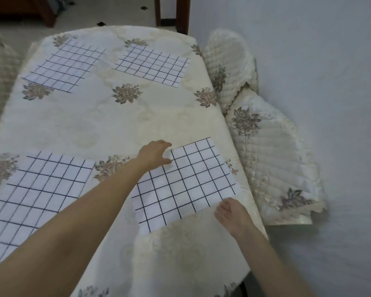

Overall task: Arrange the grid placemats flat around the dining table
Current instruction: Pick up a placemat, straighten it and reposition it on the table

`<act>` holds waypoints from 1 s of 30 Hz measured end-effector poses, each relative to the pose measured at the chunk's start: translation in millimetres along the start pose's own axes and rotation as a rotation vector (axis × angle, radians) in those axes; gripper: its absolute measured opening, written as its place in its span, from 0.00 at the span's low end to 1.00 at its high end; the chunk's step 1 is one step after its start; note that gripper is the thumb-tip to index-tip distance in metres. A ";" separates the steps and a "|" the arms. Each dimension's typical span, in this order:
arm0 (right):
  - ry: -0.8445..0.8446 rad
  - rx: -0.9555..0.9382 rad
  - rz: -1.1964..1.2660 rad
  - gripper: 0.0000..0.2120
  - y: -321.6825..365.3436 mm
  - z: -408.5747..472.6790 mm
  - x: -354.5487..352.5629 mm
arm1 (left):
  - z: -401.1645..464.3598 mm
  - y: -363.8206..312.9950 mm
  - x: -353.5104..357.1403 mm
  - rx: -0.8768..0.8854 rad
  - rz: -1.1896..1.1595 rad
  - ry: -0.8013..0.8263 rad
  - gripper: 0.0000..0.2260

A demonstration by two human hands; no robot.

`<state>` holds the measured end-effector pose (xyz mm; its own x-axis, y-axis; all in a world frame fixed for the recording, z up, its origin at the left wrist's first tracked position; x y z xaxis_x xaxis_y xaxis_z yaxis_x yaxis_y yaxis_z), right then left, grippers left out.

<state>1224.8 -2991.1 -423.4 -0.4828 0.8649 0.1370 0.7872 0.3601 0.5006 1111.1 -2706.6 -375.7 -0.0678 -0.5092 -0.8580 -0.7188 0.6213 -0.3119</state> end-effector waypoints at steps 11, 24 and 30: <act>0.003 0.079 0.256 0.08 -42.1 -17.9 9.3 | 50.2 -19.8 30.1 -0.007 0.140 0.022 0.29; -0.085 0.118 0.174 0.06 -40.7 -7.6 21.2 | 63.7 -35.0 34.1 0.104 -0.061 0.117 0.11; -0.175 0.130 0.164 0.05 -47.1 -0.7 19.6 | 58.9 -52.8 27.1 0.217 -0.192 0.129 0.07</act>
<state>1178.0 -2991.3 -443.7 -0.2801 0.9586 0.0516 0.8973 0.2424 0.3689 1187.9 -2718.1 -406.5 -0.0422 -0.6920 -0.7207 -0.5632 0.6122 -0.5549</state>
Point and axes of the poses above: each hand's wrist, its own z-axis towards the middle knuckle, its own x-axis out of the palm, y = z × x, the point moved 7 cm from there along z, towards the middle knuckle, and after that the axes turned 3 degrees about y, right-handed, at the moved point
